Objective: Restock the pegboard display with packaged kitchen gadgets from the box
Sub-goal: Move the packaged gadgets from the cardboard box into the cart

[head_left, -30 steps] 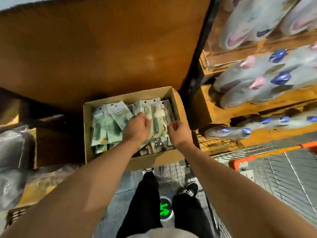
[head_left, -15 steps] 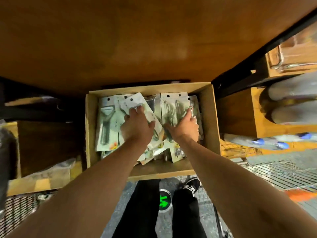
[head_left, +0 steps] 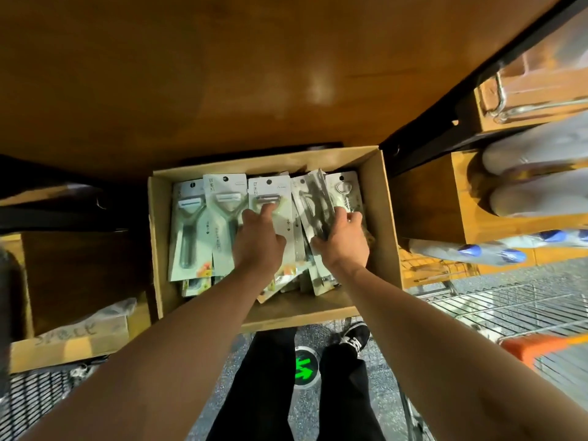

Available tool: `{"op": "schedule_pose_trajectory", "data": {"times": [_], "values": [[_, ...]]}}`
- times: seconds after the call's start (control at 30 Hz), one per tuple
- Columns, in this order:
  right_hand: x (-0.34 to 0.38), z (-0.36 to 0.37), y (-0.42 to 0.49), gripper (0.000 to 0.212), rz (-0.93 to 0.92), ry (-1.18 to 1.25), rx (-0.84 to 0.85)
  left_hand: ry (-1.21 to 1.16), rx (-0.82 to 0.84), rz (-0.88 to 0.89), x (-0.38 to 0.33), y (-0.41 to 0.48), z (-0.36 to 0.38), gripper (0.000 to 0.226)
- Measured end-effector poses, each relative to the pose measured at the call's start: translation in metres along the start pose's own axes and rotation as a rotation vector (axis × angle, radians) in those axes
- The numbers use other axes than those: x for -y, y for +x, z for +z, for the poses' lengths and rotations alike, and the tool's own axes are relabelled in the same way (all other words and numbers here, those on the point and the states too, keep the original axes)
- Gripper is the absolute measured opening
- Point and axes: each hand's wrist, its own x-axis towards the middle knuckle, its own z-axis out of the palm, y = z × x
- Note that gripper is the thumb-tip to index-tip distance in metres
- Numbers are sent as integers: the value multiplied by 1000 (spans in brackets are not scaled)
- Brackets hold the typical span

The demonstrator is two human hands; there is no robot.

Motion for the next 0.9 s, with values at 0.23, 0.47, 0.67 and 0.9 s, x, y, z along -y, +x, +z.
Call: {"op": "schedule_pose_trajectory", "data": {"times": [0.23,0.47,0.67,0.9], "values": [[-15,-1,-9,53,162,257,108,-148,-24,-37,-2,-6,3,63],[-25,-40,-42,58,214,609,96,-76,-32,44,-35,-34,-10,64],[-70,-113,-89,59,167,836,-50,-103,-38,259,-109,-72,-18,63],[-194,-201,-170,60,189,1110,-393,-99,52,599,-253,-158,12,63]]}}
